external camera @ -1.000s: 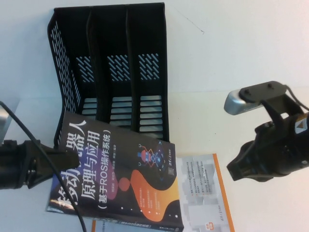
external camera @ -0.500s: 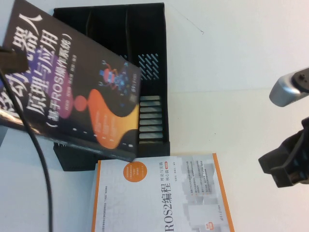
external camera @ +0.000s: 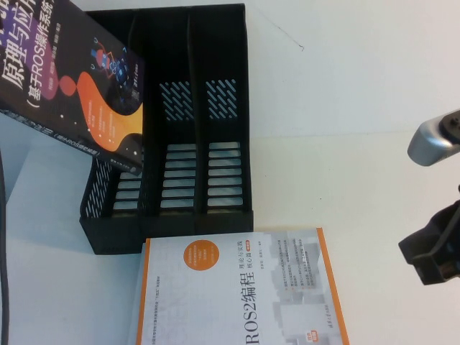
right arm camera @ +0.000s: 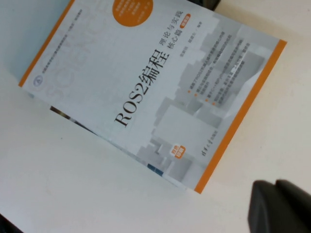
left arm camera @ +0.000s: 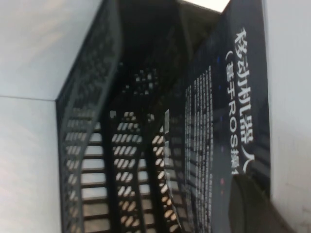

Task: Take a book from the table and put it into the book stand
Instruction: Place the book on the book shelf

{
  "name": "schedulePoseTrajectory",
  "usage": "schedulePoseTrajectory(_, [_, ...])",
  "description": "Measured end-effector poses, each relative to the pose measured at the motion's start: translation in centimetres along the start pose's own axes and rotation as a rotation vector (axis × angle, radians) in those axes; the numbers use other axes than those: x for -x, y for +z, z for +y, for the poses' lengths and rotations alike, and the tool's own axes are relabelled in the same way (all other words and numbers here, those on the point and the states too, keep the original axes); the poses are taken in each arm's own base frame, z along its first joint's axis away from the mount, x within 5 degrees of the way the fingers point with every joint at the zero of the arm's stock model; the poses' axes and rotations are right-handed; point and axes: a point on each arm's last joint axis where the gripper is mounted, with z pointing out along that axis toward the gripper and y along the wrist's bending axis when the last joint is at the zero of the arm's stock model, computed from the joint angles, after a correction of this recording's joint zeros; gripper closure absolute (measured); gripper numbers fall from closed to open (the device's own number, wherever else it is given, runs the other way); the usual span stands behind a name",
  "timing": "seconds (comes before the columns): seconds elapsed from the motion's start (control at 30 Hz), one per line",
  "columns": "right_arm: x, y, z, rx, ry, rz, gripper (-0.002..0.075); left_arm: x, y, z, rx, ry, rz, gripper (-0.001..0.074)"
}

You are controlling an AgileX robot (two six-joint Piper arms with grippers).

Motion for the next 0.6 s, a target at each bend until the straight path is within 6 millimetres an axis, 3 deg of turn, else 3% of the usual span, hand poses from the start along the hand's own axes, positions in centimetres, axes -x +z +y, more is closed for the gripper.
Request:
schedulePoseTrajectory(0.13, [-0.1, 0.0, -0.3, -0.032, 0.003, 0.013, 0.0718, 0.9, 1.2, 1.1, 0.028, 0.003, 0.048, 0.0623])
schedulePoseTrajectory(0.6, [-0.2, 0.0, -0.4, -0.044, 0.022, 0.017, 0.0718, 1.5, 1.7, 2.8, 0.166, 0.035, 0.084, 0.0623])
